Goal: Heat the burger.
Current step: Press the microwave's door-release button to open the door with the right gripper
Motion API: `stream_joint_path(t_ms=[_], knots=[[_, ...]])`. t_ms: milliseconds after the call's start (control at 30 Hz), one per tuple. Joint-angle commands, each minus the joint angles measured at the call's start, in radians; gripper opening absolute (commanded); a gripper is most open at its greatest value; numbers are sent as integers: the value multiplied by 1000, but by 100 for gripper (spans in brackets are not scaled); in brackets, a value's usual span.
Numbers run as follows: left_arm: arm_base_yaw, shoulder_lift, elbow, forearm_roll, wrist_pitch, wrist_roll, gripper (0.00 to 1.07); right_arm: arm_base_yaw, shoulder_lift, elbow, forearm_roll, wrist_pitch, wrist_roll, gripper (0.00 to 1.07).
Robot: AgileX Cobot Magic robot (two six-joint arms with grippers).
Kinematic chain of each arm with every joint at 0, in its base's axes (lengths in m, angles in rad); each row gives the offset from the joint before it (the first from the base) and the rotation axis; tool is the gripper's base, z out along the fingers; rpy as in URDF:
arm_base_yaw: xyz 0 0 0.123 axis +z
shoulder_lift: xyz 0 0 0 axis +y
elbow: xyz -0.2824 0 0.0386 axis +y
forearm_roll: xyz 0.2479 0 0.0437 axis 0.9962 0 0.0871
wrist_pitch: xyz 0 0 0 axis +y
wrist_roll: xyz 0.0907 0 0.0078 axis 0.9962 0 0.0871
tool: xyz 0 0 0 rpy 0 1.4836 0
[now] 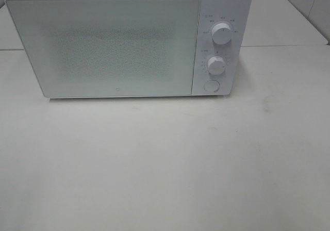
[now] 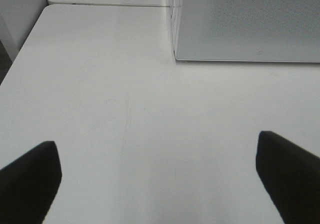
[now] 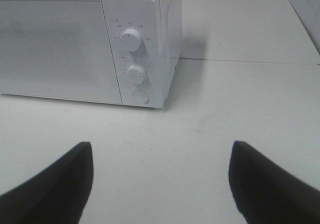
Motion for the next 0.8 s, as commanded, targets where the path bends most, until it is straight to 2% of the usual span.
stream_joint_path(t_ms=[33, 233, 500, 600, 800], knots=[[0, -20, 4, -8, -6, 0, 98, -25, -11, -49, 3, 91, 0, 73], [0, -20, 4, -8, -6, 0, 98, -55, -42, -61, 4, 137, 0, 73], [0, -20, 4, -8, -6, 0, 98, -55, -43, -65, 3, 221, 0, 72], [0, -20, 4, -8, -6, 0, 98, -55, -43, -36, 0, 269, 0, 72], [0, -20, 4, -8, -6, 0, 98, -55, -43, -39, 1, 268, 0, 72]])
